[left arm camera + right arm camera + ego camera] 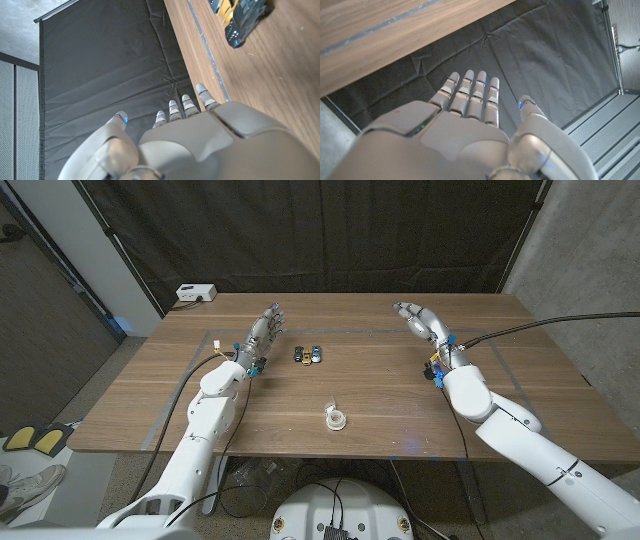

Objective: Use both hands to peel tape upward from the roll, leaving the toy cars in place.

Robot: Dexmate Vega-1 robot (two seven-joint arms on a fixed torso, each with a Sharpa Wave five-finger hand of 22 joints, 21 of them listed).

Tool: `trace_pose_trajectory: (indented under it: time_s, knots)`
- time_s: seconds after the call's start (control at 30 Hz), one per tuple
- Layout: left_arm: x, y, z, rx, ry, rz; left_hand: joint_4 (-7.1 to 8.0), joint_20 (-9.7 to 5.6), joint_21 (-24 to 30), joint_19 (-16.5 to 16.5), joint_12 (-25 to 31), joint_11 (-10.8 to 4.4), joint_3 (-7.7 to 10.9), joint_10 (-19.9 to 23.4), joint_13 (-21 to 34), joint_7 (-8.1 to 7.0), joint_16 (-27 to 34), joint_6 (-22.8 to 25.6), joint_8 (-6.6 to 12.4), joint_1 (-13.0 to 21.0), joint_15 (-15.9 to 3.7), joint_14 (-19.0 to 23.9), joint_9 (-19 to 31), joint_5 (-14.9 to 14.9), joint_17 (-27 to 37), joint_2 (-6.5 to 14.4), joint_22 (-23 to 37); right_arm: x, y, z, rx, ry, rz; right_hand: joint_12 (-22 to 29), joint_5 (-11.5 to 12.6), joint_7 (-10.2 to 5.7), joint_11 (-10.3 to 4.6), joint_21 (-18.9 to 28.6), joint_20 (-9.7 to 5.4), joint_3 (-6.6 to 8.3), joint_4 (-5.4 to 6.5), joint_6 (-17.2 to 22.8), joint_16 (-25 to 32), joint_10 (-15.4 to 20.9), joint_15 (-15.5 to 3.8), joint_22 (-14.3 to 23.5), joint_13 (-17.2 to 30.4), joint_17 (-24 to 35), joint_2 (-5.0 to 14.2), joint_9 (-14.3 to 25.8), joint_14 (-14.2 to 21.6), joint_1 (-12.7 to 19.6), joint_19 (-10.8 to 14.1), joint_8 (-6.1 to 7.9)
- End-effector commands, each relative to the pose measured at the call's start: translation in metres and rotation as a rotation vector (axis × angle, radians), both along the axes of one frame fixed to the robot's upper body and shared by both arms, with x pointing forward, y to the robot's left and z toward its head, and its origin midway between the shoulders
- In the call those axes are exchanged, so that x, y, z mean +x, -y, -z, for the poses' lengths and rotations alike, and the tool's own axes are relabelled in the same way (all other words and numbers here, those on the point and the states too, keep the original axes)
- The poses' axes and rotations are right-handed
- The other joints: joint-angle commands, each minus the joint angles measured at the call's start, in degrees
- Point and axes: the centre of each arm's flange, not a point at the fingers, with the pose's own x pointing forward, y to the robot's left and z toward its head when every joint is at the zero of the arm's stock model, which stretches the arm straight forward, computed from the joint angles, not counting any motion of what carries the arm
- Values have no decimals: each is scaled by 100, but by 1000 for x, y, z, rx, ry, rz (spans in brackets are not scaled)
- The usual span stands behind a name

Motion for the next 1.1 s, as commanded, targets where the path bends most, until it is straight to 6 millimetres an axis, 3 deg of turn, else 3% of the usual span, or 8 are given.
trace_pose_trajectory:
  time_s: [0.03,0.17,1.1]
  knots:
    - [7,20,-6,31,6,47,7,52,-12,1,20,12,-6,30,31,2,39,46,12,34,22,65,28,-15,24,-14,24,-57,-32,2,-124,169,157,120,67,-34,27,104,2,114,-10,432,68,408,-134,40,16,19,8,13,399,92,193,77]
    - [10,26,-10,43,5,56,8,64,-17,6,17,15,-9,31,33,3,40,46,11,36,23,80,29,-20,27,-14,24,-65,-39,3,-166,183,197,156,85,-23,38,167,66,163,-25,659,105,599,-136,57,14,18,7,13,629,103,307,106]
    - [24,37,-23,83,-4,85,11,84,-48,23,8,16,-22,45,38,7,37,46,9,42,41,132,29,-43,38,-11,28,-95,-92,19,-404,197,266,100,115,-127,-103,231,135,242,-108,686,42,656,-315,84,12,5,-68,13,758,145,385,5]
